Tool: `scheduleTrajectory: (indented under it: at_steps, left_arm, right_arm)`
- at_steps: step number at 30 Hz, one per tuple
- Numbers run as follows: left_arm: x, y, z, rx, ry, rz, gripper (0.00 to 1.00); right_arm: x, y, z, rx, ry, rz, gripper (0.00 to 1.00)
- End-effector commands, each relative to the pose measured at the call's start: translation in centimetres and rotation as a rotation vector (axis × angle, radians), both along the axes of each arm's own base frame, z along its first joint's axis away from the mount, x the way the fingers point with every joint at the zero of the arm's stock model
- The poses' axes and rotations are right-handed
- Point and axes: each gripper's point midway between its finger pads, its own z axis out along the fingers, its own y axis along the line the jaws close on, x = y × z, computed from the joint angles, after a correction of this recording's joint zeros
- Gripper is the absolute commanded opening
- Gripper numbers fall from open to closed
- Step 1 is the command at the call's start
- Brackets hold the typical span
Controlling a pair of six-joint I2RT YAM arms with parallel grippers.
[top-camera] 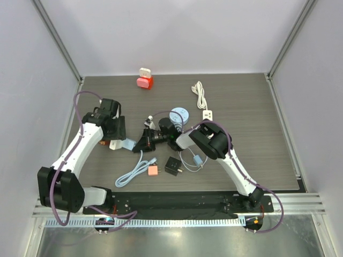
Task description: Pull the plug off the socket
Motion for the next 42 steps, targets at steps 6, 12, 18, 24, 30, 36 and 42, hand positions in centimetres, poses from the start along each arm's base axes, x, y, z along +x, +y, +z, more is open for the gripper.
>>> scheduleTrajectory:
  at_steps: [6, 12, 18, 24, 30, 36, 42]
  left_arm:
    - [1.8, -0.5, -1.3, -0.111, -0.013, -0.016, 0.70]
    - [2.5, -0.7, -2.4, -0.114, 0.003, -0.016, 0.67]
    - [2.5, -0.5, -4.3, -0.103, 0.043, -0.002, 0.58]
    - [2.0, -0.3, -4.9, -0.088, 0.076, 0.006, 0.45]
    - [1.5, -0.5, -5.7, -0.101, 0.092, 0.001, 0.36]
    - [1.4, -1.2, -6.4, -0.136, 0.111, -0.011, 0.17]
    - [1.5, -1.6, -6.5, -0.155, 0.112, -0.031, 0.00]
  right_arm:
    - [-0.1, 0.0, 1.7, 0.056, -0.050, 0.045, 0.01]
    - [-0.2, 0.0, 1.7, 0.057, -0.052, 0.050, 0.01]
    - [-0.1, 0.1, 1.9, 0.061, -0.060, 0.052, 0.01]
    - [-0.1, 0.4, 2.1, 0.050, -0.092, 0.067, 0.01]
    - [0.3, 0.7, 2.2, 0.031, -0.116, 0.071, 0.06]
    - [1.2, 1.3, 2.5, -0.028, -0.291, 0.108, 0.32]
    - [4.1, 0.0, 0.7, -0.325, -0.504, 0.166, 0.66]
